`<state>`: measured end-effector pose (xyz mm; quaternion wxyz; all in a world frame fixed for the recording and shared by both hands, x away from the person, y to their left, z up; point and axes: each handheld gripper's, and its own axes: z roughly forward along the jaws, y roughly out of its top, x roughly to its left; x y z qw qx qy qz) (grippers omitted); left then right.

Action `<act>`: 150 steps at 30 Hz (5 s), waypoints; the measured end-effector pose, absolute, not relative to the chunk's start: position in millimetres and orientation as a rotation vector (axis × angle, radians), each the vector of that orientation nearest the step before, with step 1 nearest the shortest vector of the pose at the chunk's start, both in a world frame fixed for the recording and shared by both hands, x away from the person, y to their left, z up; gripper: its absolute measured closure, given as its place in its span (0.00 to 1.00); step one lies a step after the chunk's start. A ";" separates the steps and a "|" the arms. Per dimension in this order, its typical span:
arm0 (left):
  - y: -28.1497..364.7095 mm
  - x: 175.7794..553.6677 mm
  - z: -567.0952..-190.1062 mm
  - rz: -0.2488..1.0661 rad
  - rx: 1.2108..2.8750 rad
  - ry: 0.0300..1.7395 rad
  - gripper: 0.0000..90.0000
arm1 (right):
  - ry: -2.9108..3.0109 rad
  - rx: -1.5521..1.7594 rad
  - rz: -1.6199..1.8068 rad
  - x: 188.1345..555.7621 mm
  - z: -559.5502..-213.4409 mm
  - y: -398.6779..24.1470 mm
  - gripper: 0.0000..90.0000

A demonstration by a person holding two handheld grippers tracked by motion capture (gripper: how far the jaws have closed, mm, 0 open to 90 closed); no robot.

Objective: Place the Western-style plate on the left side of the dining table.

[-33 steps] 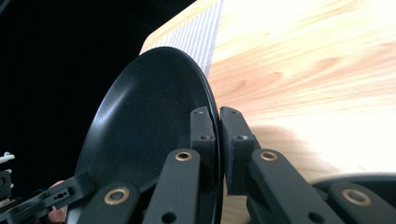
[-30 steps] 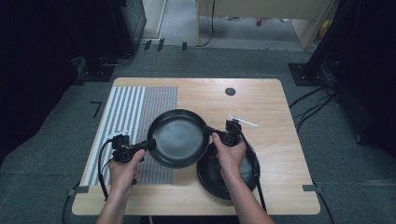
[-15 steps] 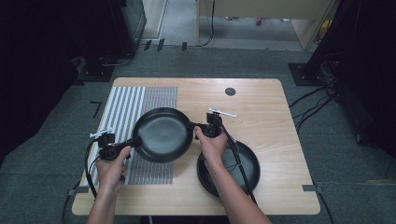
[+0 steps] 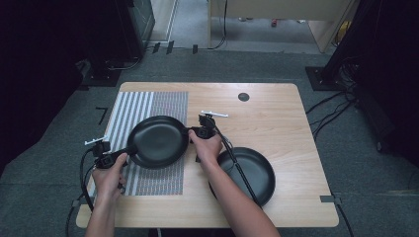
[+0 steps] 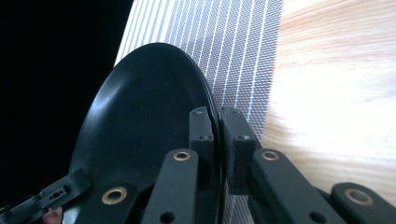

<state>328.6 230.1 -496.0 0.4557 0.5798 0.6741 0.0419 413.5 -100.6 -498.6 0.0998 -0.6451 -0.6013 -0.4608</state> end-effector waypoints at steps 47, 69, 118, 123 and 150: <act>257.8 348.3 -515.3 0.183 1.316 1.775 0.79 | -1.936 -1.856 -1.398 466.8 -518.0 -42.4 0.91; 276.4 322.1 -476.8 0.344 1.342 1.649 0.44 | -2.152 -1.789 -1.660 434.5 -473.7 -97.6 0.45; 235.5 232.9 -503.7 0.614 1.593 1.605 0.14 | -2.306 -1.945 -1.655 281.5 -480.0 -300.1 0.28; 236.7 228.1 -506.6 0.620 1.624 1.599 0.14 | -2.317 -1.995 -1.640 270.7 -484.7 -317.4 0.28; 251.7 213.3 -514.5 0.648 1.695 1.610 0.14 | -2.314 -2.318 -1.444 209.4 -510.1 -412.4 0.26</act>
